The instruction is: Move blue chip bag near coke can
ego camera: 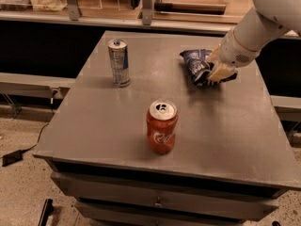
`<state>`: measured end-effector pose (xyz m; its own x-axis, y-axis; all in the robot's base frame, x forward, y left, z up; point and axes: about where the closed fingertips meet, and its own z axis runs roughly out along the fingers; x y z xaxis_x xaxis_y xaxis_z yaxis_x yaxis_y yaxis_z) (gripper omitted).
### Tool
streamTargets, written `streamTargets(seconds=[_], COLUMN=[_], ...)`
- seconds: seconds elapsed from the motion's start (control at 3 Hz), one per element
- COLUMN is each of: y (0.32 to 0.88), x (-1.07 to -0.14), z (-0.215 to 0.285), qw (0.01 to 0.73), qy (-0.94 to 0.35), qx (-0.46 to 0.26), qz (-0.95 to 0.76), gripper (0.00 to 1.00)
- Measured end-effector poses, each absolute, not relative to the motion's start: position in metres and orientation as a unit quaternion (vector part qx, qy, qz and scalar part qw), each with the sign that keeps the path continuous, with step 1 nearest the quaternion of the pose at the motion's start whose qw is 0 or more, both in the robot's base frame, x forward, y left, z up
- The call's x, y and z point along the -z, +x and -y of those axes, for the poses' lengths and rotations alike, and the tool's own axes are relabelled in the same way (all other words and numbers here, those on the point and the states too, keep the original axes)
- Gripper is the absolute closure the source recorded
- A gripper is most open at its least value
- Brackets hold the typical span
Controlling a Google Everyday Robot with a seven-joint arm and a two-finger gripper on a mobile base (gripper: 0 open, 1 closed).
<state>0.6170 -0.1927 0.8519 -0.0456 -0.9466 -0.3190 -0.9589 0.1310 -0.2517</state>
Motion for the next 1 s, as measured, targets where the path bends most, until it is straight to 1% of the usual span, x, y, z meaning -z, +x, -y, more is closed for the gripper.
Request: streamTargets(seconds=[0.33, 0.67, 1.0], y=[0.617, 0.608, 0.562], x=[-0.852, -0.868, -0.966], z=[0.193, 0.199, 0.227], qw=[0.207, 0.228, 0.345], qy=[-0.659, -0.669, -0.687], qx=[-0.015, -0.004, 0.038], qz=[-0.723, -0.707, -0.639], gripper=[1.0, 1.0, 1.0])
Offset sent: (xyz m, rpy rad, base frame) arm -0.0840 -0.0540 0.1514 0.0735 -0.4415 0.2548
